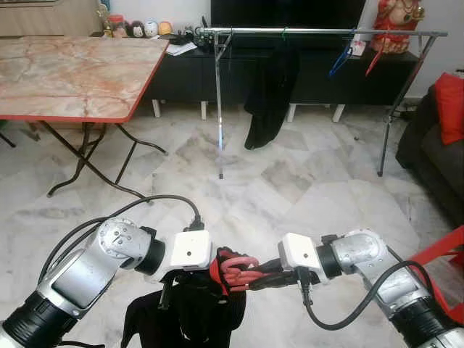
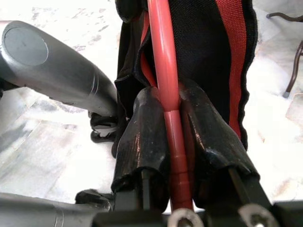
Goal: Hang hanger
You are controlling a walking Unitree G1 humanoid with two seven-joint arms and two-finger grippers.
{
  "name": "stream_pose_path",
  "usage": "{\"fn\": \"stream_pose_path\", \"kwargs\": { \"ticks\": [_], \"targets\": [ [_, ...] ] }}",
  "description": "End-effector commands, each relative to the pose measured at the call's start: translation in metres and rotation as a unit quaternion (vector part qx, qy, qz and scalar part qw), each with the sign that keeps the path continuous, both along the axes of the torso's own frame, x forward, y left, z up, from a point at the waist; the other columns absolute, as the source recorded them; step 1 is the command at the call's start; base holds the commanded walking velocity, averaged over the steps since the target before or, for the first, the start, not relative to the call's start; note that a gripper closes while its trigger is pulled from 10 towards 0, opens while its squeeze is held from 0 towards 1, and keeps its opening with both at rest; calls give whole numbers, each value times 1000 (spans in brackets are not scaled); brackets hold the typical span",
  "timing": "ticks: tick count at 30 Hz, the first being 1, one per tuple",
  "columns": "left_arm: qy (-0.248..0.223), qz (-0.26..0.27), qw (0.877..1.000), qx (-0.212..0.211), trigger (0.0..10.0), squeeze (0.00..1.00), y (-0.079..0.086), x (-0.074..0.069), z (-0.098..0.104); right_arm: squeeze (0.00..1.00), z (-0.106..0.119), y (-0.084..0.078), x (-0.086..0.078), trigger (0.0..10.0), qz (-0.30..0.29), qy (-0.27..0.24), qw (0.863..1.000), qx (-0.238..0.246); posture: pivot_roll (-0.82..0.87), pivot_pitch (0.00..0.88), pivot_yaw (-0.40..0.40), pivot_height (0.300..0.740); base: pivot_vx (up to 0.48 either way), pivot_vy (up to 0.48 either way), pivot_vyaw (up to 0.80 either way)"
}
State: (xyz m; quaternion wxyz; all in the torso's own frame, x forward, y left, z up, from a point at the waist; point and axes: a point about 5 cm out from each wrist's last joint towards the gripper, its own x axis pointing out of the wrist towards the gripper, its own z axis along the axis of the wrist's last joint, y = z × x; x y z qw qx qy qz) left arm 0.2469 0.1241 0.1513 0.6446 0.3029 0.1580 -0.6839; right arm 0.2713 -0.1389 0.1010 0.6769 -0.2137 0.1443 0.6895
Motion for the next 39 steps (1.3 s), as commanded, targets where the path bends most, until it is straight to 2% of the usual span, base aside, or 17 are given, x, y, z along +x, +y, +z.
{"fn": "stream_pose_path", "kwargs": {
  "ticks": [1, 11, 12, 13, 14, 24, 29, 32, 33, 34, 35, 36, 39],
  "targets": [
    [-37, -26, 999, -27, 10000, 0, -10, 0, 20, 0, -4, 3, -1, 0, -9, 1, 1000, 2, 36, 0, -51, 740, 0, 0, 0],
    [-49, -35, 998, -32, 10000, 0, -11, 0, 23, 0, -7, 5, -2, 0, -18, 1, 1000, 8, 38, 0, -49, 740, 0, 0, 0],
    [-48, -36, 998, -33, 10000, 663, -11, 0, 24, 0, -7, 5, -2, 0, -18, 1, 1000, 8, 38, 0, -49, 740, 0, 0, 0],
    [-48, -36, 998, -33, 10000, 663, -11, 0, 24, 0, -7, 5, -2, 0, -18, 1, 1000, 8, 38, 0, -49, 740, 0, 0, 0],
    [-46, -37, 998, -36, 10000, 1000, -11, 0, 26, 0, -7, 6, -1, 0, -23, -1, 1000, 12, 38, 0, -49, 740, 0, 0, 0],
    [-49, -50, 997, -35, 10000, 1000, -12, -1, 34, 0, -14, 17, -1, 0, -60, -30, 997, 42, 47, 0, -45, 740, 0, 0, 0],
    [-51, -55, 997, -31, 10000, 1000, -12, -3, 36, 0, -16, 17, 1, 0, -81, -40, 995, 51, 49, 0, -45, 740, 0, 0, 0],
    [-69, -52, 996, -14, 10000, 1000, -10, -1, 36, 0, -16, 16, 4, 0, -101, -50, 992, 60, 49, 0, -45, 740, 0, 0, 0],
    [-79, -48, 996, -7, 10000, 906, -8, 0, 35, 0, -16, 16, 5, 0, -106, -51, 991, 62, 49, 0, -45, 740, 0, 0, 0],
    [-85, -45, 995, -2, 10000, 906, -7, 2, 34, 0, -16, 16, 5, 0, -110, -53, 990, 64, 49, 0, -45, 740, 0, 0, 0],
    [-100, -39, 994, 11, 10000, 0, -5, 5, 32, 0, -16, 16, 6, 0, -113, -54, 990, 65, 52, 0, -47, 740, 0, 0, 0],
    [-113, -32, 993, 24, 10000, 0, -3, 9, 29, 0, -17, 15, 6, 0, -116, -55, 990, 65, 52, 0, -47, 740, 0, 0, 0],
    [-118, -17, 993, 22, 10000, 0, -1, 12, 28, 0, -18, 16, 5, 0, -117, -56, 989, 66, 52, 0, -47, 740, 0, 0, 0]
  ]
}}
